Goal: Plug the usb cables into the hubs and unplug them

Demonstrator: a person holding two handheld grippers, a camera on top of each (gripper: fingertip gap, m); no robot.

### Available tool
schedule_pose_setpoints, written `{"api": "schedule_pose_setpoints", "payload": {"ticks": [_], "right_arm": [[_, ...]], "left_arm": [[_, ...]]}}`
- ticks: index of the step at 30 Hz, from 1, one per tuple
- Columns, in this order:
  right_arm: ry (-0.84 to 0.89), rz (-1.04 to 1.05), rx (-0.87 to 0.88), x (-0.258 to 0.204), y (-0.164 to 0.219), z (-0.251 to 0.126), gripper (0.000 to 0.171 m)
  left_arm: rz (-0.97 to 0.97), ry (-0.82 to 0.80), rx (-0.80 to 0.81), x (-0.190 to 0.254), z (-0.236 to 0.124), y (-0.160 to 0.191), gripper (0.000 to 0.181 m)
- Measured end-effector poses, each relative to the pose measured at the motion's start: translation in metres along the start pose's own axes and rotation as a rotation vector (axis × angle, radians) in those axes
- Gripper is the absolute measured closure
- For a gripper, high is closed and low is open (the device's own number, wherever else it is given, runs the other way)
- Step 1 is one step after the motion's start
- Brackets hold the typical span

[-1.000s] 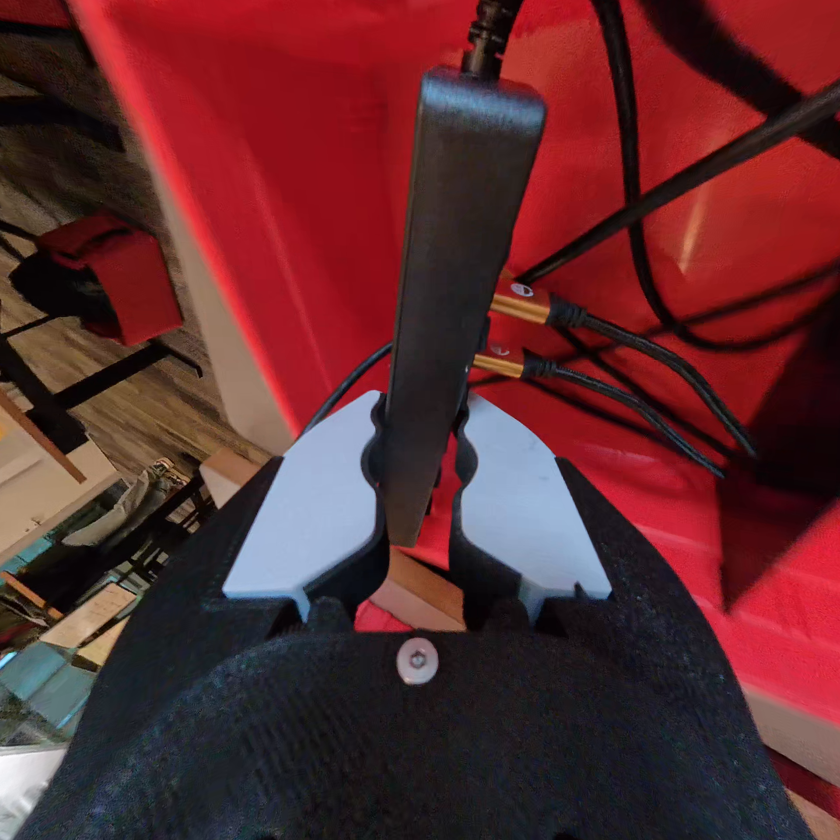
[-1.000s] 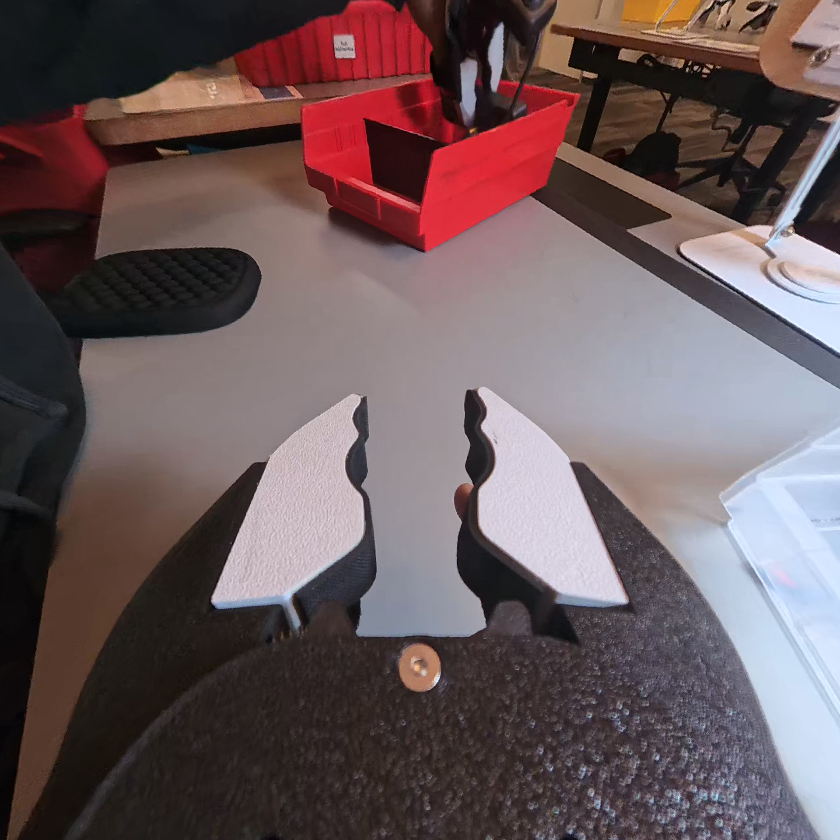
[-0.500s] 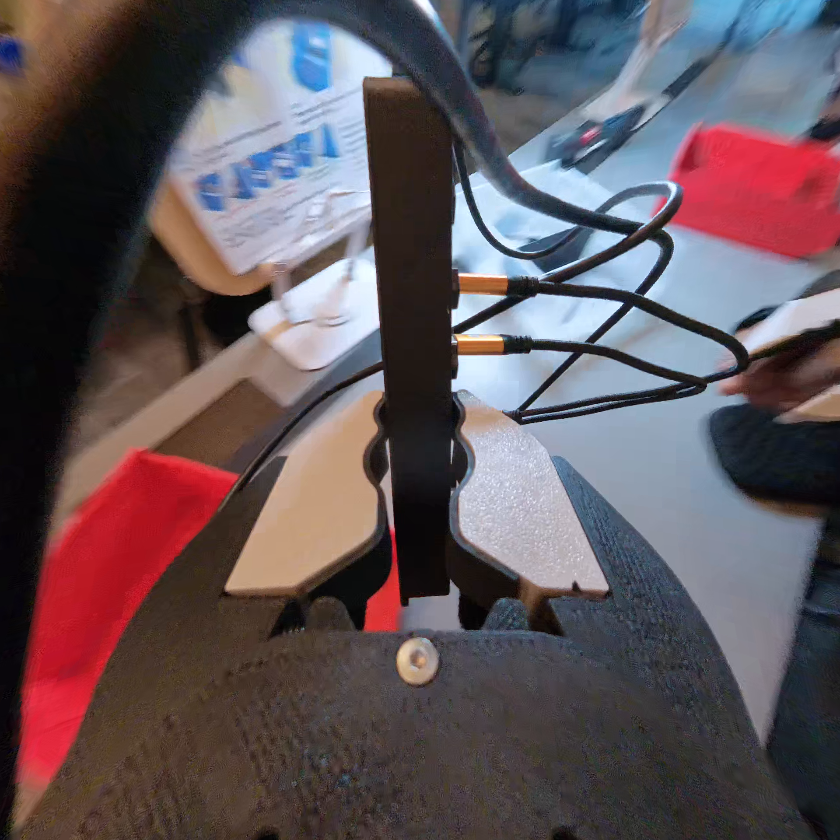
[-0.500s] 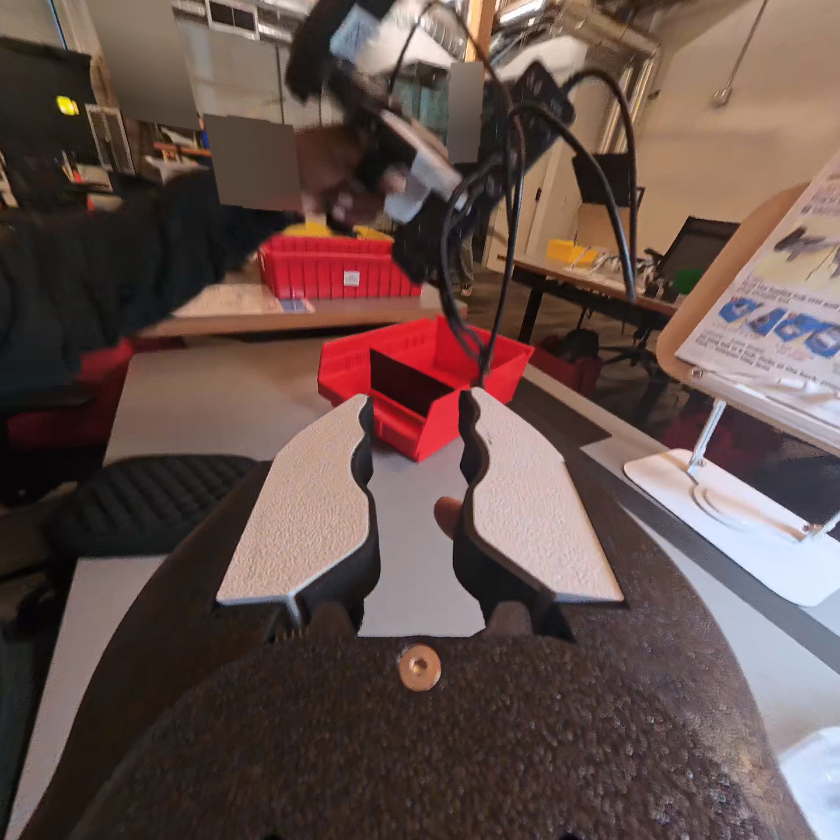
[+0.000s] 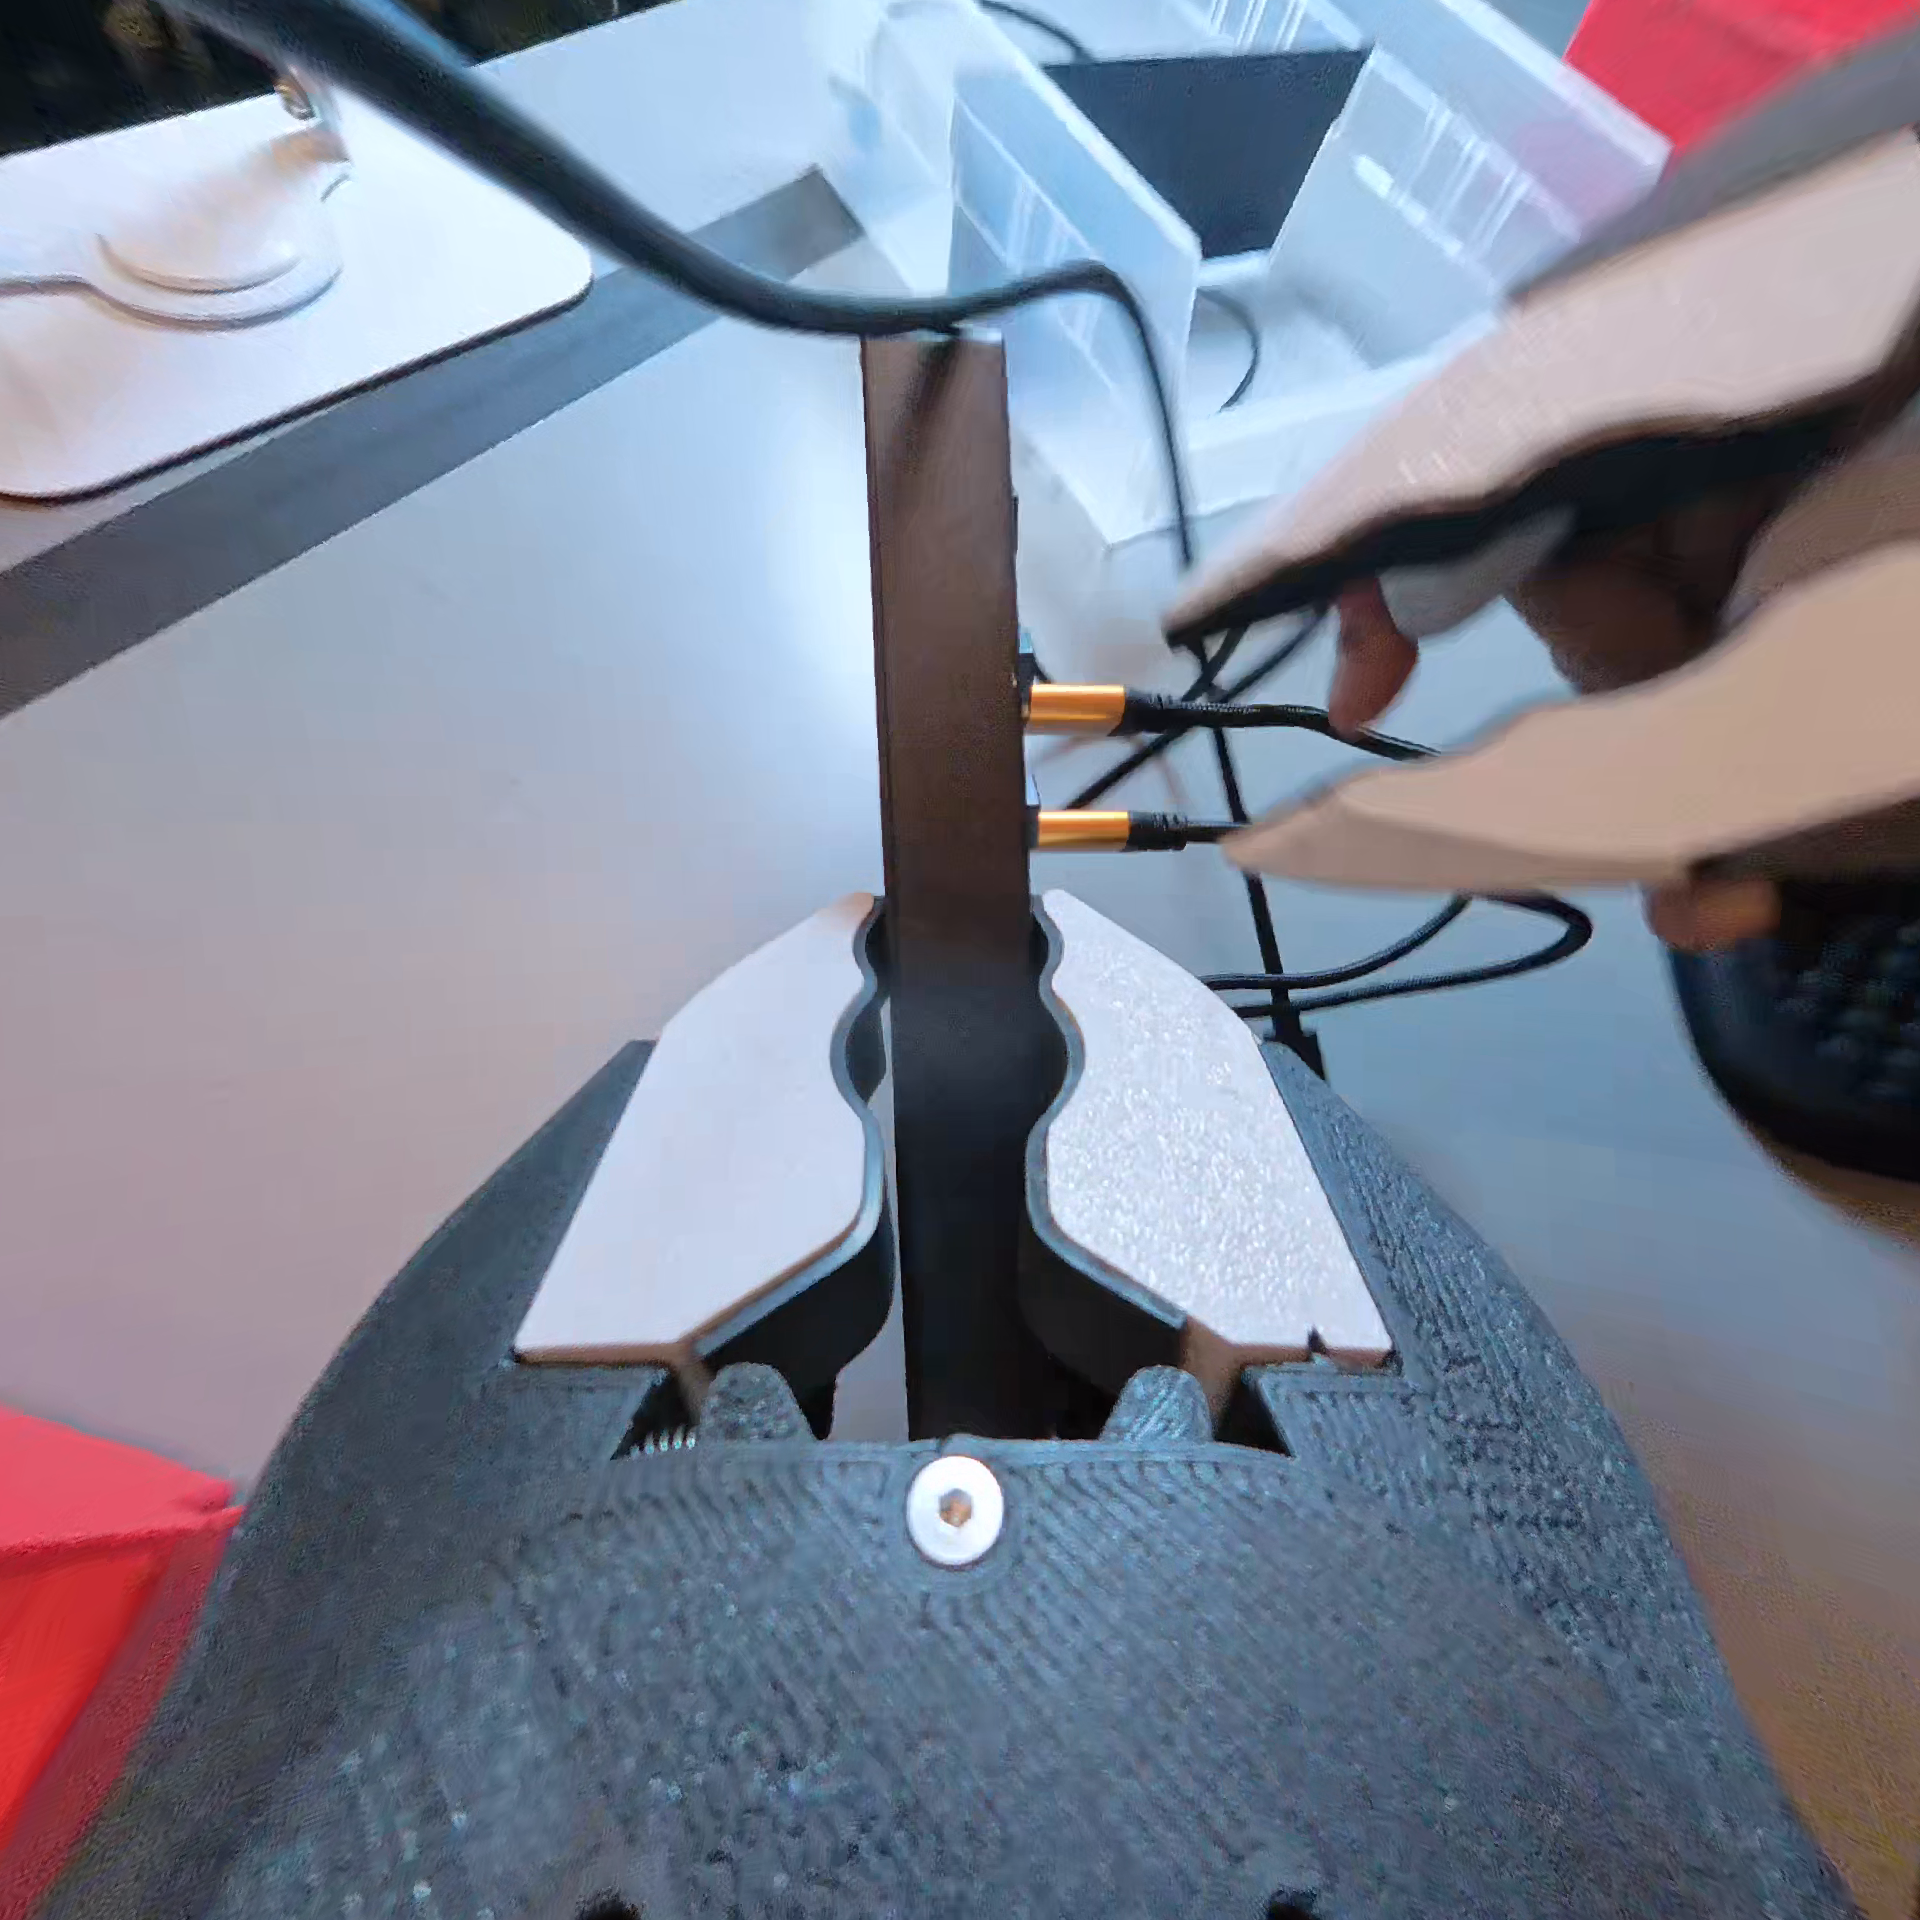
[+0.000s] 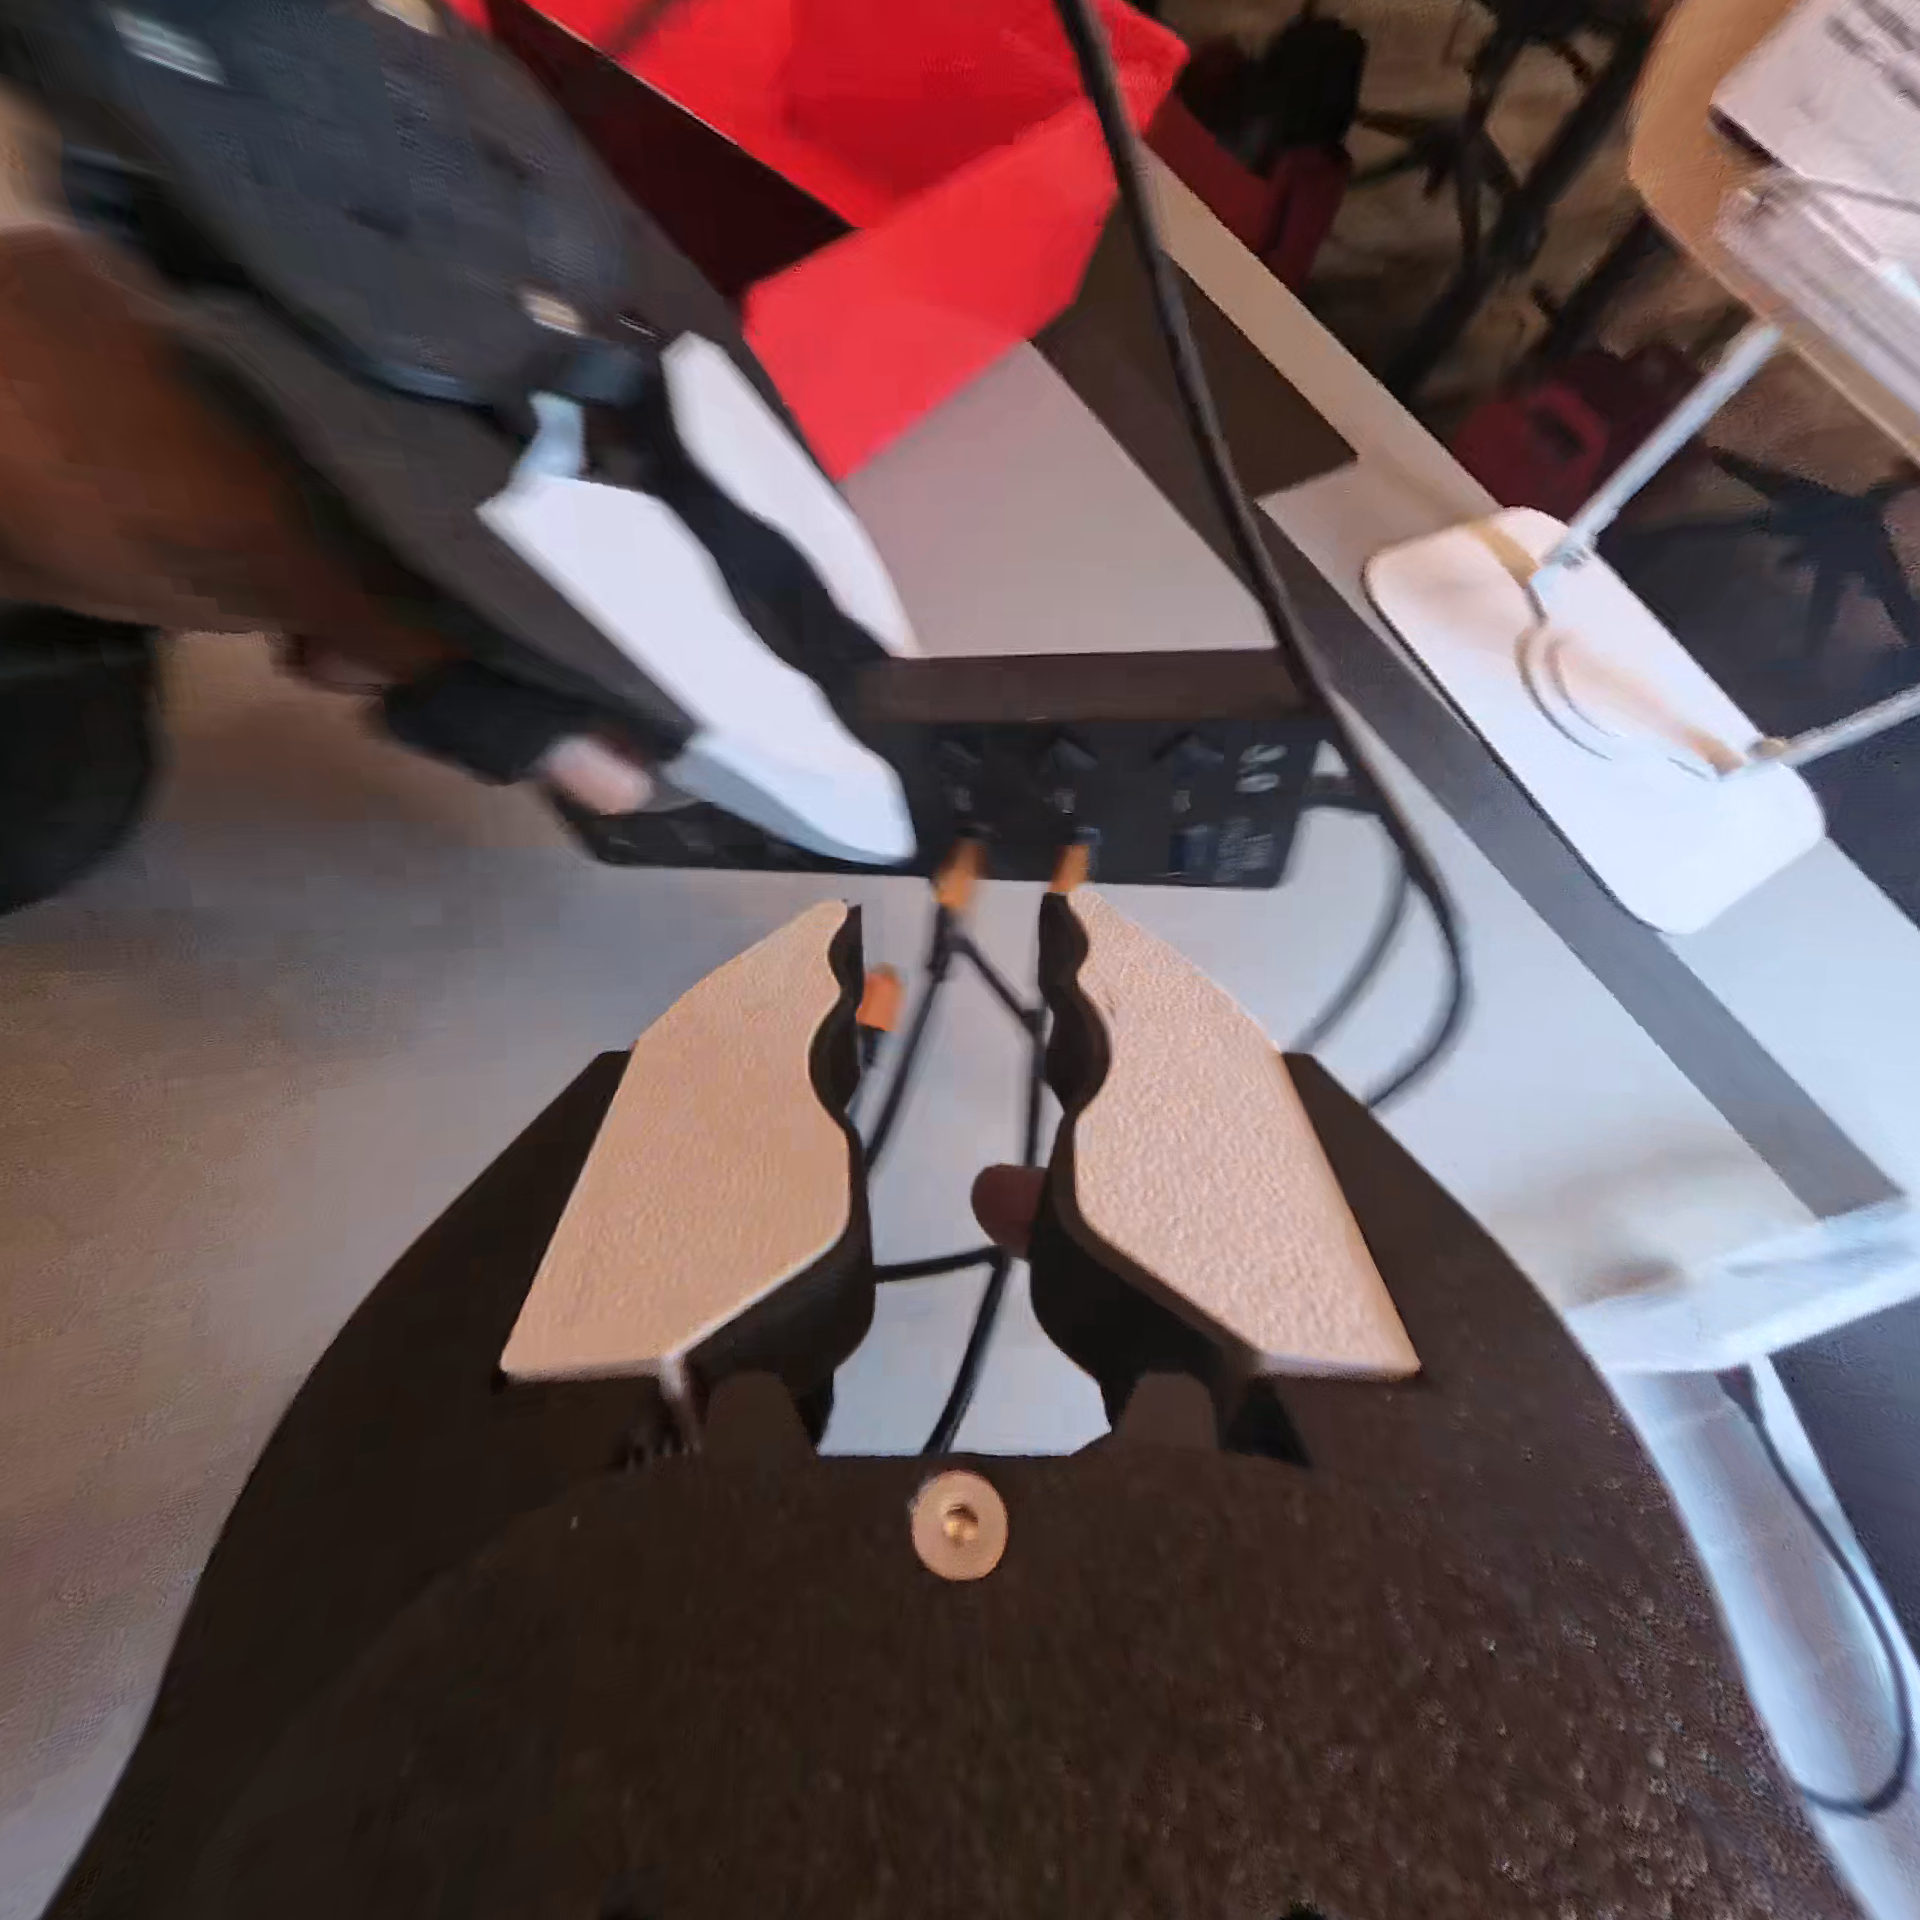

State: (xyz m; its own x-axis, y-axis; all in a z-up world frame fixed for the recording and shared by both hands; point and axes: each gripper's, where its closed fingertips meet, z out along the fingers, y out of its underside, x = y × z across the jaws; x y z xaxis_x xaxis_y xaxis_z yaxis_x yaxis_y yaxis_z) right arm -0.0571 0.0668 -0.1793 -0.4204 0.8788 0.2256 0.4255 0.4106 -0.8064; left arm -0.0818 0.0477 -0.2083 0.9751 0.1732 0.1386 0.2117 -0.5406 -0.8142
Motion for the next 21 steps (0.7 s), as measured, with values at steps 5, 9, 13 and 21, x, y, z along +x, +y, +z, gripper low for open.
{"api": "schedule_pose_setpoints", "payload": {"ticks": [5,9,13,21], "right_arm": [[-0.012,-0.035,-0.005,0.013,0.016,0.010,0.143],[0.113,-0.183,0.006,0.015,0.014,0.013,0.146],[0.184,-0.379,-0.033,0.012,0.019,0.019,0.160],[0.281,-0.579,-0.019,0.006,0.014,0.020,0.164]], "left_arm": [[0.051,0.000,0.006,0.013,-0.004,0.000,0.156],[0.054,-0.021,-0.009,0.014,-0.005,0.002,0.156],[0.081,0.007,-0.038,0.019,-0.001,0.009,0.149],[0.110,0.079,0.018,0.014,0.007,0.008,0.152]]}}
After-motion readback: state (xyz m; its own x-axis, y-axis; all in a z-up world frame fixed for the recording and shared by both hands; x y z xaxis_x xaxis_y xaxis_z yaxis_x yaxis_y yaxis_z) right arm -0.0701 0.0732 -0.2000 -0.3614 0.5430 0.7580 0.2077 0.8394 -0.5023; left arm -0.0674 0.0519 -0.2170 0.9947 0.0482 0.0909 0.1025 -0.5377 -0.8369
